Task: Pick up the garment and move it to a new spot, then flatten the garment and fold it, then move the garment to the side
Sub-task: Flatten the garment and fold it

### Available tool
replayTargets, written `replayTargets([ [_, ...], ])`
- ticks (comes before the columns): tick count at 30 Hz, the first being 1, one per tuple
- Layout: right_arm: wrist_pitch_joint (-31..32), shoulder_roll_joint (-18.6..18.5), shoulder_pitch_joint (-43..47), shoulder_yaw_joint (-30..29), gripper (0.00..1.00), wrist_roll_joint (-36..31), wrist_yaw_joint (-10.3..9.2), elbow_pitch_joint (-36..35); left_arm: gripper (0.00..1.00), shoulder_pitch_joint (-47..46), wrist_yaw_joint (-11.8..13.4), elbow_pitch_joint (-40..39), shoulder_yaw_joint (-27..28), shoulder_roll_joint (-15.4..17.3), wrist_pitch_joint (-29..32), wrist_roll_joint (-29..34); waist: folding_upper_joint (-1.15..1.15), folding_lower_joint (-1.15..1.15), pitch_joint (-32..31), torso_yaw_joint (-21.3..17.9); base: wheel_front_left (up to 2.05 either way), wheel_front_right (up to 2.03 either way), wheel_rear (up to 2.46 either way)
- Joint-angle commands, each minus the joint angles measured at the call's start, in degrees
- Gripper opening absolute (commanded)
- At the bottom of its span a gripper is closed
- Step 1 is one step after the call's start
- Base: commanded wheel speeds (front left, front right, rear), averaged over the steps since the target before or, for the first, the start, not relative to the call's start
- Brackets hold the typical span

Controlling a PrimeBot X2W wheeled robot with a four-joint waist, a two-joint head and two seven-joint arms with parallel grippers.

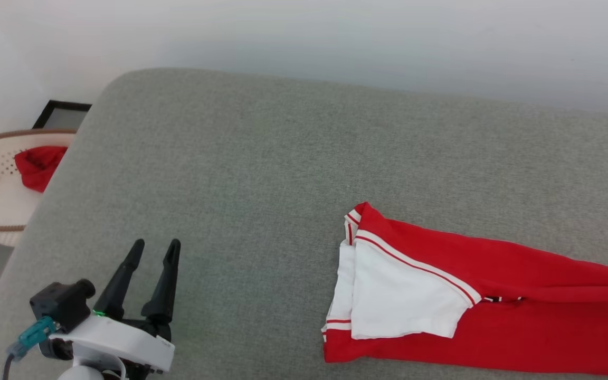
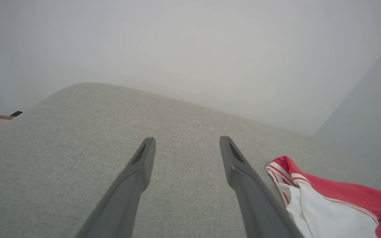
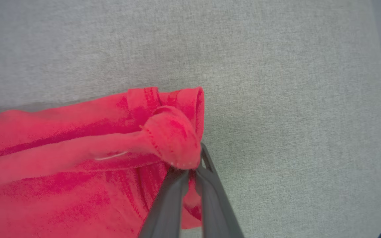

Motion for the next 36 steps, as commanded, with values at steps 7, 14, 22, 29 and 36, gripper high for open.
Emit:
replayTargets([
  [7,4.6,3.8,-0.8,3.0,0.00,9.2,-0.08,-8.2,1.00,1.0,0.4,0.0,-0.1,0.5,0.3,-0.2,0.00,0.00,-1.6,-1.5,0.00,0.00,0.00],
  [14,9.2,10.1,0.1,8.6,0.00,13.9,-0.08,-20.1,1.00,1.1,0.6,-0.5,-0.5,0.5,0.8,-0.5,0.00,0.00,-2.1,-1.4,0.00,0.00,0.00],
  [22,9.4,19.4,-2.3,15.4,0.00,10.7,-0.07,-25.6,1.00,-0.4,0.3,0.1,-1.7,-0.4,1.0,-0.6,0.00,0.00,-2.1,0.7,0.00,0.00,0.00],
  [29,7.1,24.9,-5.2,22.4,0.00,7.7,-0.07,-22.6,1.00,-1.8,0.0,1.0,-2.8,-1.0,0.9,-0.8,0.00,0.00,-1.7,2.9,0.00,0.00,0.00],
  [36,3.9,27.0,-6.9,28.4,0.00,5.9,-0.07,-18.3,1.00,-3.6,-0.3,2.4,-4.2,-2.1,0.7,-0.7,0.00,0.00,-0.9,4.9,0.00,0.00,0.00],
])
